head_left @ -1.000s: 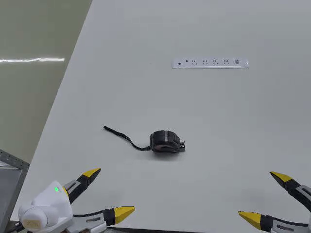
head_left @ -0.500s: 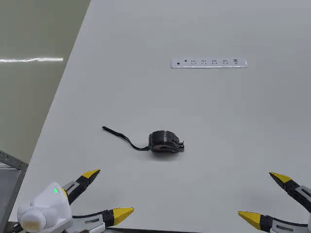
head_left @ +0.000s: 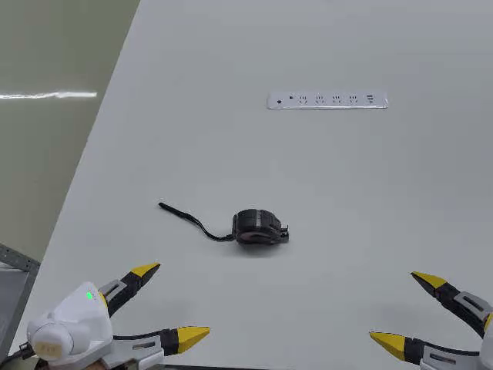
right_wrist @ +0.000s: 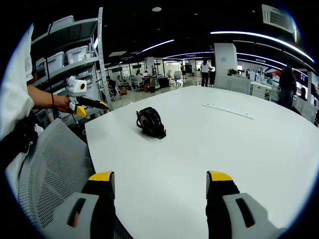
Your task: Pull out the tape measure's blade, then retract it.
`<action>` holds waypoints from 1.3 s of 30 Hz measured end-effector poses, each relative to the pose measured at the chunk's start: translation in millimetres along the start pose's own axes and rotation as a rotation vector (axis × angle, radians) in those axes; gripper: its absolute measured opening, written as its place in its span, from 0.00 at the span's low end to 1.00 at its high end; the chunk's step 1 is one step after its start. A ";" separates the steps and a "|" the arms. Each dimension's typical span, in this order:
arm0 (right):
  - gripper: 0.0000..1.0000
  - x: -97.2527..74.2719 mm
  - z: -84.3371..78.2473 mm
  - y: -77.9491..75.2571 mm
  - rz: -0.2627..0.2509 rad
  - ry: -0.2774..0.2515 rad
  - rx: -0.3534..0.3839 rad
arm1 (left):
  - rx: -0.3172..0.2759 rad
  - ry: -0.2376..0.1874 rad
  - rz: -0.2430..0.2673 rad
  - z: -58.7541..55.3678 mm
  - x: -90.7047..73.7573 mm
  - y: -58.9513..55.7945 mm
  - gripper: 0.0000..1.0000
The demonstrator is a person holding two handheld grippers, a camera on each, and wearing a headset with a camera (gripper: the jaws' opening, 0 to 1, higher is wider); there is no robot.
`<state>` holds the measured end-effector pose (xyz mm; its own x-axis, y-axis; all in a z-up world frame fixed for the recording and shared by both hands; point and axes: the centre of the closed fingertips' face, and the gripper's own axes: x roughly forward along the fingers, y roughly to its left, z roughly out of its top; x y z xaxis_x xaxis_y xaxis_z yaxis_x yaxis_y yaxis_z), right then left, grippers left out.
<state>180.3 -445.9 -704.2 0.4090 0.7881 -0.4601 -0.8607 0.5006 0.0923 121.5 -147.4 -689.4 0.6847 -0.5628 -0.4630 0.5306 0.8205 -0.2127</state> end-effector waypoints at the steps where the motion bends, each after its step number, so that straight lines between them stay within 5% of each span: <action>1: 0.75 0.6 0.2 -0.8 0.000 -0.001 0.000 | 0.004 0.002 -0.005 0.9 1.1 -0.7 0.86; 25: 0.71 20.2 8.6 -3.6 0.085 -0.019 -0.043 | 0.131 0.063 -0.121 10.9 32.6 2.6 0.79; 39: 0.68 41.0 18.8 2.0 0.195 -0.031 -0.082 | 0.169 0.087 -0.167 15.6 56.8 12.4 0.74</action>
<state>201.1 -405.8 -706.2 0.2401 0.8786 -0.4129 -0.9459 0.3074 0.1040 174.8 -170.8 -704.9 0.5386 -0.6727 -0.5073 0.7142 0.6839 -0.1488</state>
